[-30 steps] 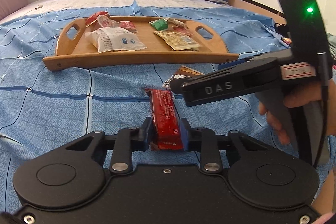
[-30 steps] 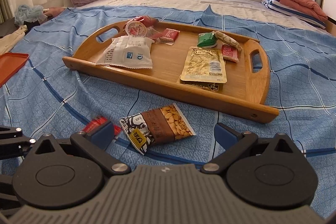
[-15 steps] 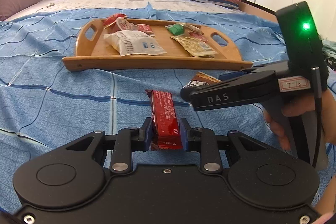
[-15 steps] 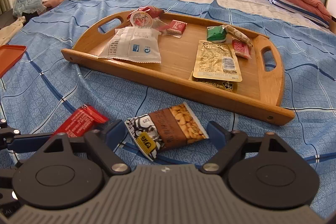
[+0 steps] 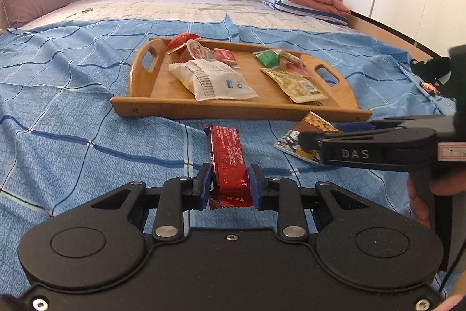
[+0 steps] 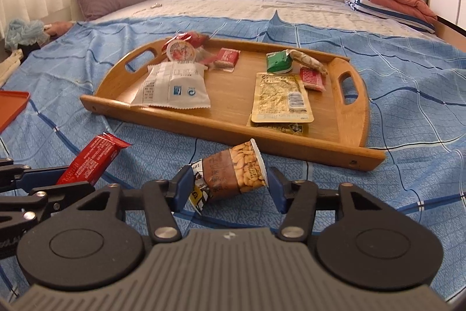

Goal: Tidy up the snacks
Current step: 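Grasp the almond nut bar packet with the right tool while the left tool holds the red bar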

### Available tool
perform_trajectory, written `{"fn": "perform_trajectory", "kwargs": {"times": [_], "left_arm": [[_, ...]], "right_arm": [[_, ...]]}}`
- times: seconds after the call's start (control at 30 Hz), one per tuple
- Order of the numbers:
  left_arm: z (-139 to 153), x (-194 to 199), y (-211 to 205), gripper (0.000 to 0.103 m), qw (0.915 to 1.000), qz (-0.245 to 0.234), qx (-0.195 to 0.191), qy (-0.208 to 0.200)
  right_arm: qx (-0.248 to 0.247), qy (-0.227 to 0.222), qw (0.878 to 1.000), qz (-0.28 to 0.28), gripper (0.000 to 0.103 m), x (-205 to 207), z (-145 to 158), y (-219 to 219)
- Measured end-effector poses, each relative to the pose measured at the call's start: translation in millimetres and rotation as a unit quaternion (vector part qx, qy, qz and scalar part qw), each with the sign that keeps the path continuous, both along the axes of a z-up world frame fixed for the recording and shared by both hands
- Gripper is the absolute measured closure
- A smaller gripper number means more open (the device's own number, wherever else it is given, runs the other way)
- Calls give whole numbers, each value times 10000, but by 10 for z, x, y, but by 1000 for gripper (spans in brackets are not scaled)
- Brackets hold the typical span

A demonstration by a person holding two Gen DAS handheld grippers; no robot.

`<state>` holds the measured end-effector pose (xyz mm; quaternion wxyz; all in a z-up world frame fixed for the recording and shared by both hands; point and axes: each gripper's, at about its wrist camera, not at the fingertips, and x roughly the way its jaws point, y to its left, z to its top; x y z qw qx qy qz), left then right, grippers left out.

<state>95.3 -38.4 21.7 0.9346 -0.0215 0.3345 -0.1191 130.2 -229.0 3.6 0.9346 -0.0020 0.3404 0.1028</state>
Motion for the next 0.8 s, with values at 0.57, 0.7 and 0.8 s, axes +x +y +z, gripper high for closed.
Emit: {"fn": "perform_trajectory", "kwargs": {"times": [0.57,0.7,0.8], "left_arm": [[294,248,-1,77,9989,0,62,-455],[275,264,24,77,9991,35,91,-417],[268,267,49,77,9990,44,110,-424]], "right_arm": [[-111,-110,9999,35,36,32,179,-30],[-505,43,9982,332,27,126,22,123],[-519,215,9973,474,21,214,-79,192]]}}
